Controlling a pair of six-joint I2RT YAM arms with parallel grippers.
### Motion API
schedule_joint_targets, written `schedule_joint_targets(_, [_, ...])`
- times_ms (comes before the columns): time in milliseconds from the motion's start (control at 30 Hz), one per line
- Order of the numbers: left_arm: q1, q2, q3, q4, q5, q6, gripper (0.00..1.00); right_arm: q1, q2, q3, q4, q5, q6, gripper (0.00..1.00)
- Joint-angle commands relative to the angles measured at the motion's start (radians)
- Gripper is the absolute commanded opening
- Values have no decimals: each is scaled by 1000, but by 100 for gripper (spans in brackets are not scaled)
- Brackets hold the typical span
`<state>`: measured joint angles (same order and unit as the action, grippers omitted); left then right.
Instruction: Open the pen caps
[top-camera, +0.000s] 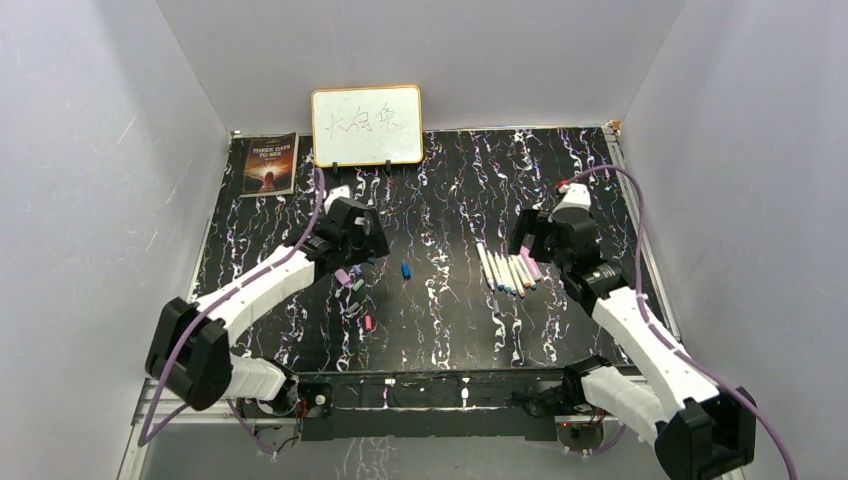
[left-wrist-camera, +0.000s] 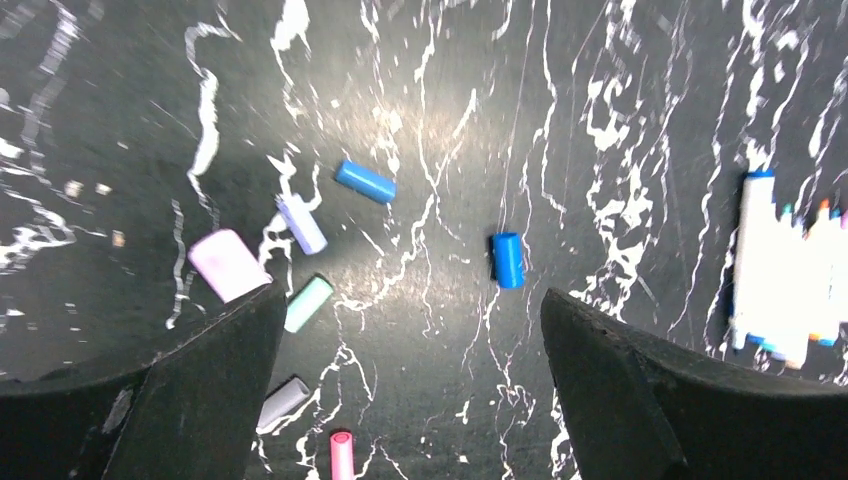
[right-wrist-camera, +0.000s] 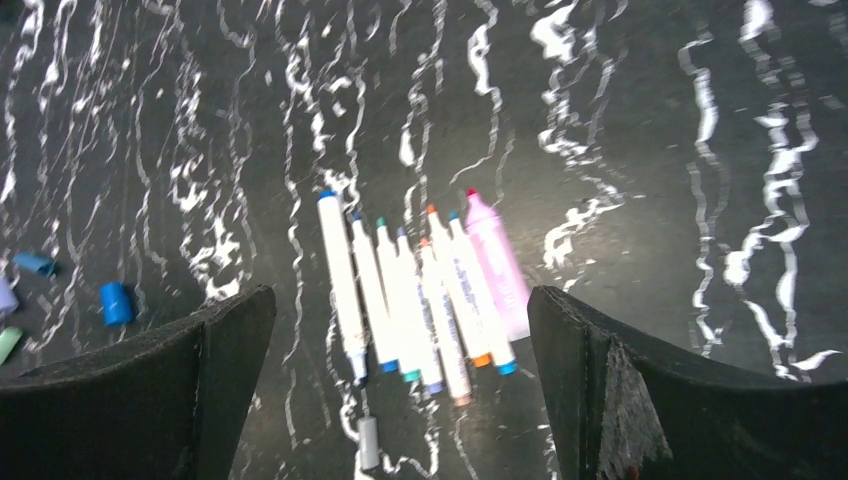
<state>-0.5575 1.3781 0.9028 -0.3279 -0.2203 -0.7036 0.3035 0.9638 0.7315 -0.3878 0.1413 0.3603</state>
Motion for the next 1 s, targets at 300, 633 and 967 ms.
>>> schedule_joint_targets(300, [34,-341,-278,458,-547,400,98,-20,-311,-491,649,450,-136,98])
schedule_joint_targets(633, [182,-243,-594,971,-289,650,98,-50,-284,-736,1086,534,-206,98])
schedule_joint_targets(967, [379,-22,-648,1199,-123,645,98,-70,280,-674,1556,491,-264,98])
